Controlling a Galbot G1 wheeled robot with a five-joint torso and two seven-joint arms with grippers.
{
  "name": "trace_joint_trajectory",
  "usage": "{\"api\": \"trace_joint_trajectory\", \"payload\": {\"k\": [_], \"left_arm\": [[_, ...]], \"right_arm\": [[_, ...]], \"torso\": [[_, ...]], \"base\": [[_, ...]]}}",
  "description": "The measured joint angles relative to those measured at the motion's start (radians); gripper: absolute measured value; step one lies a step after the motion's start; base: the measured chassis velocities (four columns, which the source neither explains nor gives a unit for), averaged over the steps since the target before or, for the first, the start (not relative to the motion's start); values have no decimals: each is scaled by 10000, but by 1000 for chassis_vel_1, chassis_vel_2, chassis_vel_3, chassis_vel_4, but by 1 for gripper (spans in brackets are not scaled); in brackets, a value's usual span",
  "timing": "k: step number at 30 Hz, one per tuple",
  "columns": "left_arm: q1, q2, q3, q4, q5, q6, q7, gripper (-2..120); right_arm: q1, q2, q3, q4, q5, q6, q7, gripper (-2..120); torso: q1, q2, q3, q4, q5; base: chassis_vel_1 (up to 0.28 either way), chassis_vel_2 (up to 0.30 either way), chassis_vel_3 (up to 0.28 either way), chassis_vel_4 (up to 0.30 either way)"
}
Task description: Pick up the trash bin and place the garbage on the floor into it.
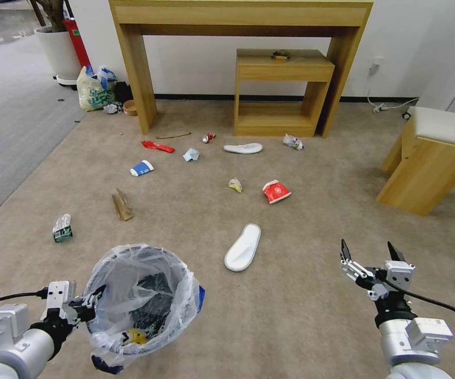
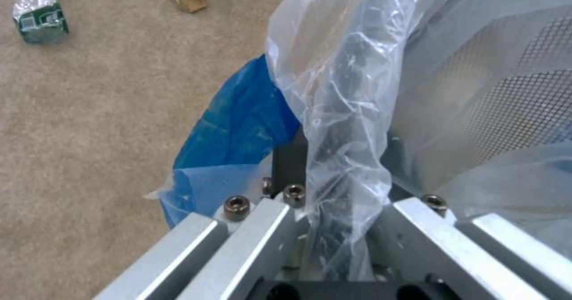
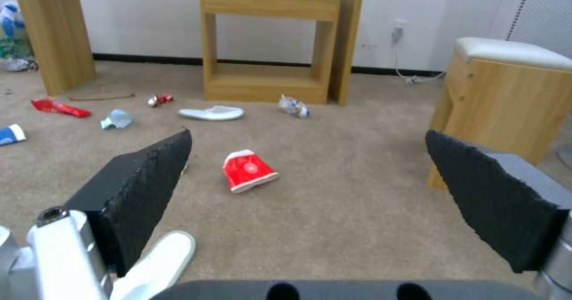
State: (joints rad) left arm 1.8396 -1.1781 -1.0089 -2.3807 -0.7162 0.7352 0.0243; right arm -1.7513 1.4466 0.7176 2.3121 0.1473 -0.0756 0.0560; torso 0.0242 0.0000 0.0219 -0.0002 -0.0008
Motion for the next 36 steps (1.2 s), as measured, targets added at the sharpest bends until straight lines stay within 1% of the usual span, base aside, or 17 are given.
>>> {"api": "trace_joint_trajectory", "payload": {"k": [3,10,11,13,14,15,17,18,20,24,26,28,30,31,34,35,36], "left_arm": [[7,-19,5,16,-4,0,11,0],[-23,-20,46,81,24,0,48,0],[-31,-19,53,89,32,0,56,0],[-41,-5,73,93,46,0,71,0],[-41,-5,73,93,46,0,71,0],[-50,22,91,93,48,0,71,0],[-80,92,130,94,44,0,79,0],[-80,92,130,94,44,0,79,0],[-174,209,198,138,23,0,89,0],[-374,350,215,288,-29,0,128,0],[-359,431,93,384,-174,0,161,0],[-353,475,61,421,-203,1,161,0],[-254,490,-30,446,-242,1,161,0],[-254,490,-30,446,-242,1,161,0],[-163,403,-63,440,-243,2,159,0],[-163,403,-63,440,-243,2,159,0],[-148,368,-63,423,-234,2,152,0]], "right_arm": [[-2,-1,-30,-11,-1,3,1,100],[97,-1,-97,-124,54,-46,5,100],[199,-7,-93,-215,126,-172,3,100],[517,-107,-67,-525,410,-563,37,100],[517,-107,-67,-525,410,-563,37,100],[783,-326,-97,-792,814,-869,202,100],[1131,-622,-170,-1198,1296,-1165,406,100],[1131,-622,-170,-1198,1296,-1165,406,100],[1425,-810,-202,-1643,1456,-1253,480,100],[1744,-871,-245,-2208,1734,-1372,683,100],[2178,-924,-382,-2693,2134,-1715,937,100],[2365,-957,-432,-2924,2303,-1840,987,100],[2934,-1118,-671,-3547,2754,-2153,1038,100],[2934,-1118,-671,-3547,2754,-2153,1038,100],[3753,-1512,-1183,-4467,3282,-2371,1056,100],[3753,-1512,-1183,-4467,3282,-2371,1056,100],[4051,-1667,-1383,-4771,3356,-2382,1053,100]], "torso": [[0,0,-1,2,7],[0,0,-3,0,2],[0,0,-2,0,-2],[0,0,-2,1,5],[0,0,-2,1,5],[0,0,-2,4,2],[-1,0,-1,3,7],[-1,0,-1,3,7],[-1,0,-2,3,8],[-1,0,-2,-4,5],[-1,0,-1,1,6],[-1,0,-2,0,2],[-1,0,-1,1,7],[-1,0,-1,1,7],[-1,0,-1,2,6],[-1,0,-1,2,6],[0,0,-1,2,5]], "base": [[84,179,-76,-176],[142,176,-135,-179],[130,170,-143,-152],[107,118,-96,-113],[107,87,-63,-113],[45,87,3,-41],[0,0,0,0],[0,0,0,0],[0,0,0,0],[0,0,0,0],[0,0,0,0],[0,0,0,0],[0,0,0,0],[0,0,0,0],[0,0,0,0],[0,0,0,0],[0,0,0,0]]}}
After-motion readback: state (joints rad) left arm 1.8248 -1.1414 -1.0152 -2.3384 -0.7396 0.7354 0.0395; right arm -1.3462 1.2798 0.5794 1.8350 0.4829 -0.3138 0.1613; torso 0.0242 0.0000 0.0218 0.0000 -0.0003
